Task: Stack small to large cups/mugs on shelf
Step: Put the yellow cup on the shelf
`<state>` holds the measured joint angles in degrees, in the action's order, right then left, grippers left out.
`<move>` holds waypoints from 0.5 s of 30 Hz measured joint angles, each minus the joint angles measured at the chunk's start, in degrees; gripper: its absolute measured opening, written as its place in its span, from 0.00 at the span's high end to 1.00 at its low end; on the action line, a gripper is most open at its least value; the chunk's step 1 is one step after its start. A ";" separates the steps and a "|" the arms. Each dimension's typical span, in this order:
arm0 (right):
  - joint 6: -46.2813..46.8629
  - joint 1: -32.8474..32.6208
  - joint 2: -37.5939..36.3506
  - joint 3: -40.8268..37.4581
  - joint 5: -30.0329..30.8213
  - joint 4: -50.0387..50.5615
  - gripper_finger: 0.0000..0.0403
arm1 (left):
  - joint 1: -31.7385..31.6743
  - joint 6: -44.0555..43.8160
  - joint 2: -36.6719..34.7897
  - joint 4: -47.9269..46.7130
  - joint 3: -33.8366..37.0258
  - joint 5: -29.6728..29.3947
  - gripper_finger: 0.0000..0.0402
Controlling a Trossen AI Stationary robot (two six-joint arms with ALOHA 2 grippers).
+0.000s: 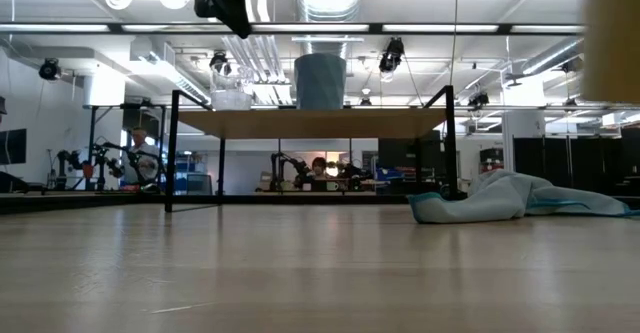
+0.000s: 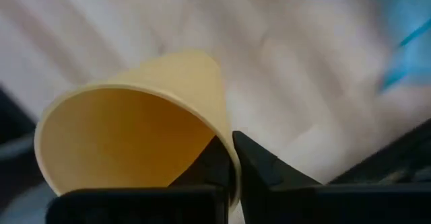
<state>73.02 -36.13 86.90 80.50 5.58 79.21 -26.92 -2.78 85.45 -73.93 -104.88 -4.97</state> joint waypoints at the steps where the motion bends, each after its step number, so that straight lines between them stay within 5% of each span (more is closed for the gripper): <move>1: -0.99 0.33 -0.04 2.49 3.80 2.92 0.98 | 0.00 -0.07 0.00 0.04 0.00 0.00 0.85; 4: -3.33 1.63 -0.05 9.32 15.71 10.84 0.98 | 0.00 -0.08 0.00 0.15 0.00 0.00 0.85; 10: -12.98 7.33 -1.58 17.12 38.00 10.71 0.98 | 0.00 -0.07 0.01 0.24 0.03 0.00 0.85; 15: -23.96 15.18 -1.52 23.17 49.27 10.81 0.98 | 0.00 -0.08 0.01 0.19 0.13 0.02 0.85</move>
<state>49.05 -20.95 85.38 103.67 54.84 90.02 -26.92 -2.85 85.46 -73.73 -104.75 -4.95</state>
